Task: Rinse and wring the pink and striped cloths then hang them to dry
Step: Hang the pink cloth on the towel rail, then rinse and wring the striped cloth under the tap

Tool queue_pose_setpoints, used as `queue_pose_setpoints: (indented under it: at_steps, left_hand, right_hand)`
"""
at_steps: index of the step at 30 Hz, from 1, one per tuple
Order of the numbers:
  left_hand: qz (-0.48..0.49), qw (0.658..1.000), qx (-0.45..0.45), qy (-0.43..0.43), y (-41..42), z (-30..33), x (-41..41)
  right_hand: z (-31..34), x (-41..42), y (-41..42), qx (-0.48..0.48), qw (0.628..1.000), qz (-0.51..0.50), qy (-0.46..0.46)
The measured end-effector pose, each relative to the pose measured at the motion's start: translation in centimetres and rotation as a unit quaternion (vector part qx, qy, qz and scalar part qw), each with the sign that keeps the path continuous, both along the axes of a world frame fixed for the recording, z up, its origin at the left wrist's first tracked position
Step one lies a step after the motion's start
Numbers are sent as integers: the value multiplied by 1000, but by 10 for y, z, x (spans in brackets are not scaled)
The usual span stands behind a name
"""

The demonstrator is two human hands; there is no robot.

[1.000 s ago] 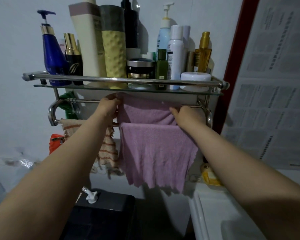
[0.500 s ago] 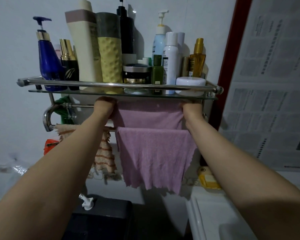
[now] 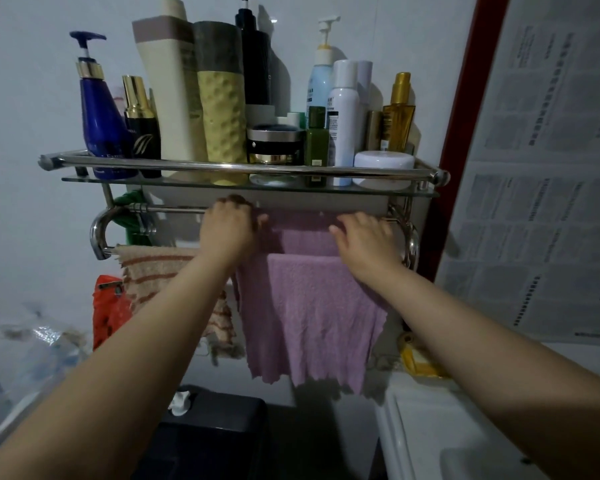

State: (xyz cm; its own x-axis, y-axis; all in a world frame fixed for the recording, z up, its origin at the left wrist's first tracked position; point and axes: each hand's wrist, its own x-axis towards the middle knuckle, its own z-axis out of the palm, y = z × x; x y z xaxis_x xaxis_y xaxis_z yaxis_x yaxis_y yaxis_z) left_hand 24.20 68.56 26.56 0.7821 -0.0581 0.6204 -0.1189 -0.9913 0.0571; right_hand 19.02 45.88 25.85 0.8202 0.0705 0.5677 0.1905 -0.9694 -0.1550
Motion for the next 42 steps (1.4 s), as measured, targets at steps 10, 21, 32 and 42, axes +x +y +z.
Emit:
queue_pose_setpoints:
  at_steps: [10, 21, 32, 42]
  left_hand:
    - [-25, 989, 7, 148, -10, 10, 17]
    - [-50, 995, 36, 75, -58, 0, -8]
    - [-157, 986, -19, -60, -104, -21, -39]
    - [-362, 930, -35, -52, -252, -100, -127]
  right_hand:
    - [23, 12, -20, -86, 985, -58, 141]
    - [15, -1, -31, -160, 981, -64, 93]
    - [-6, -28, -63, -136, 990, -12, 45]
    - [-93, -102, -198, 46, 996, 56, -55]
